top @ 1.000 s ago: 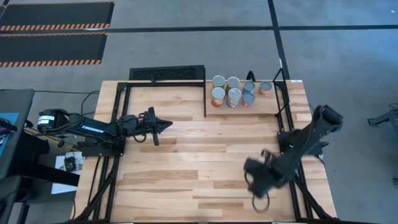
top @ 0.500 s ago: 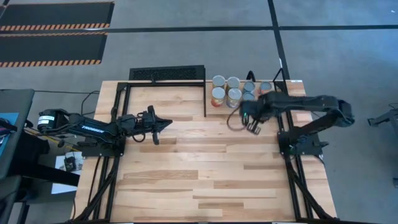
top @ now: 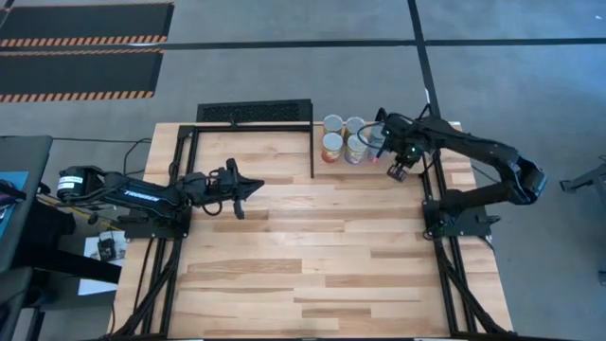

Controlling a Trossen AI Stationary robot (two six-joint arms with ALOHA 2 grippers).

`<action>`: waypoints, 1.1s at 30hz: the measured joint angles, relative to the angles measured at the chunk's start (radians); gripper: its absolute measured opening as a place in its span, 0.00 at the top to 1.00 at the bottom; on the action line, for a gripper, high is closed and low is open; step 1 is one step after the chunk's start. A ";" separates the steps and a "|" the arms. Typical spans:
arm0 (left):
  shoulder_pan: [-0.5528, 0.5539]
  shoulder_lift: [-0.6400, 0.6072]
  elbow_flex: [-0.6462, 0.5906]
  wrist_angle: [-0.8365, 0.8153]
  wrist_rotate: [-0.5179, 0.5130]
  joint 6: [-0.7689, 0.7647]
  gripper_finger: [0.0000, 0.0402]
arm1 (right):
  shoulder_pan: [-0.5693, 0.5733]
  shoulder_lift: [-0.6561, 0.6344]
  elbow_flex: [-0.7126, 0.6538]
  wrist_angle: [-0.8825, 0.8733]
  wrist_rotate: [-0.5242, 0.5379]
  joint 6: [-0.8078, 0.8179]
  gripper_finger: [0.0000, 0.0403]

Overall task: Pick and place cans onto a shelf
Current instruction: Put the canned peas on the shelf

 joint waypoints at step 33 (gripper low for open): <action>0.000 0.000 0.000 -0.001 -0.001 0.004 1.00 | -0.142 0.069 0.000 0.106 0.028 -0.140 0.81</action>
